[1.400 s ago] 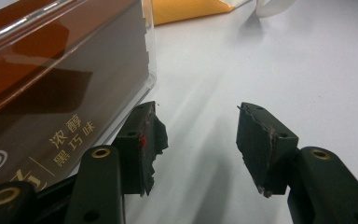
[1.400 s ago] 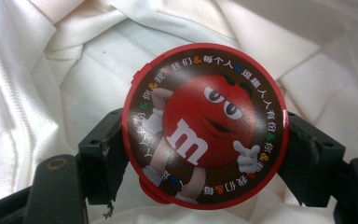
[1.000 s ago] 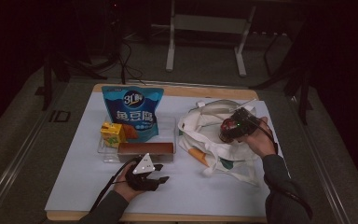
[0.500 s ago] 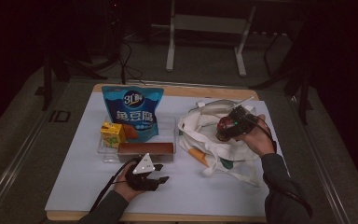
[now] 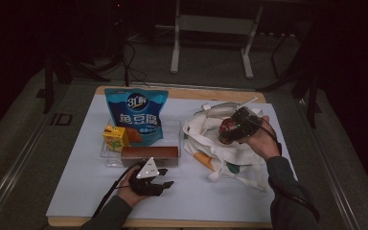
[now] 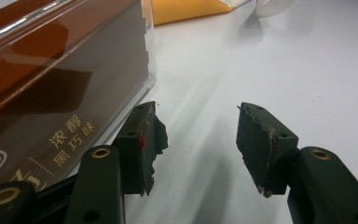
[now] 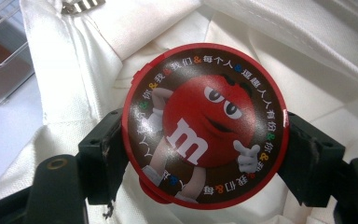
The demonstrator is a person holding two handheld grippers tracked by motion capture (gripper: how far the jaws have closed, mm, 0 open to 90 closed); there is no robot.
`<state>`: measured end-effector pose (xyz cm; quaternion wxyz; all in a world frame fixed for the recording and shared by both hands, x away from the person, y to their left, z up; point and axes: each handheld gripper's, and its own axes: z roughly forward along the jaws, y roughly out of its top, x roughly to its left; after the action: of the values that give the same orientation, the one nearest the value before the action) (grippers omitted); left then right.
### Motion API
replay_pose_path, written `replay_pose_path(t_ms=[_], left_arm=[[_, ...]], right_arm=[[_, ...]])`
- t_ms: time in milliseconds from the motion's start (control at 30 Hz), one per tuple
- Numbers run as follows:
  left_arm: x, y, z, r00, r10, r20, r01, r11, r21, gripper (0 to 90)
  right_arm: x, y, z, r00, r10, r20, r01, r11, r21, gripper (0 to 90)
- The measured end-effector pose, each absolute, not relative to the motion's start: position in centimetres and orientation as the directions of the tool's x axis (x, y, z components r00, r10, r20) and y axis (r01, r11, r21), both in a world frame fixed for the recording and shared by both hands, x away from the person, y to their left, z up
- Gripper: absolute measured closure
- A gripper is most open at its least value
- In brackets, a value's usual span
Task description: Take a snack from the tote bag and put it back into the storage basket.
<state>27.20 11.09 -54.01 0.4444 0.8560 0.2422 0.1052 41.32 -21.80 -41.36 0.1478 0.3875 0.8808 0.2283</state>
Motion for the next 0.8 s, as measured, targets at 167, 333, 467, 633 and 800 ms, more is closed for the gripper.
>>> replay_pose_path(t_ms=[167,333,467,633,800], left_arm=[[27.2,11.1,-54.0,0.860,0.509,-0.035,0.322,-0.488,0.812,47.9],[27.2,11.1,-54.0,0.860,0.509,-0.034,0.321,-0.488,0.812,48.0],[27.2,11.1,-54.0,0.860,0.509,-0.034,0.321,-0.488,0.812,47.9],[27.2,11.1,-54.0,0.861,0.508,-0.034,0.321,-0.488,0.812,48.0],[27.2,11.1,-54.0,0.861,0.508,-0.034,0.320,-0.488,0.812,48.0]], right_arm=[[41.3,-21.5,-41.1,-0.663,0.744,-0.083,0.607,0.599,0.522,25.9],[41.2,-21.1,-40.9,-0.673,0.735,-0.082,0.599,0.606,0.523,25.9],[41.1,-20.7,-40.6,-0.681,0.728,-0.083,0.591,0.612,0.526,25.9],[41.0,-20.2,-40.3,-0.691,0.718,-0.085,0.581,0.621,0.526,25.9],[40.9,-19.8,-39.9,-0.697,0.712,-0.084,0.574,0.624,0.531,25.9]])
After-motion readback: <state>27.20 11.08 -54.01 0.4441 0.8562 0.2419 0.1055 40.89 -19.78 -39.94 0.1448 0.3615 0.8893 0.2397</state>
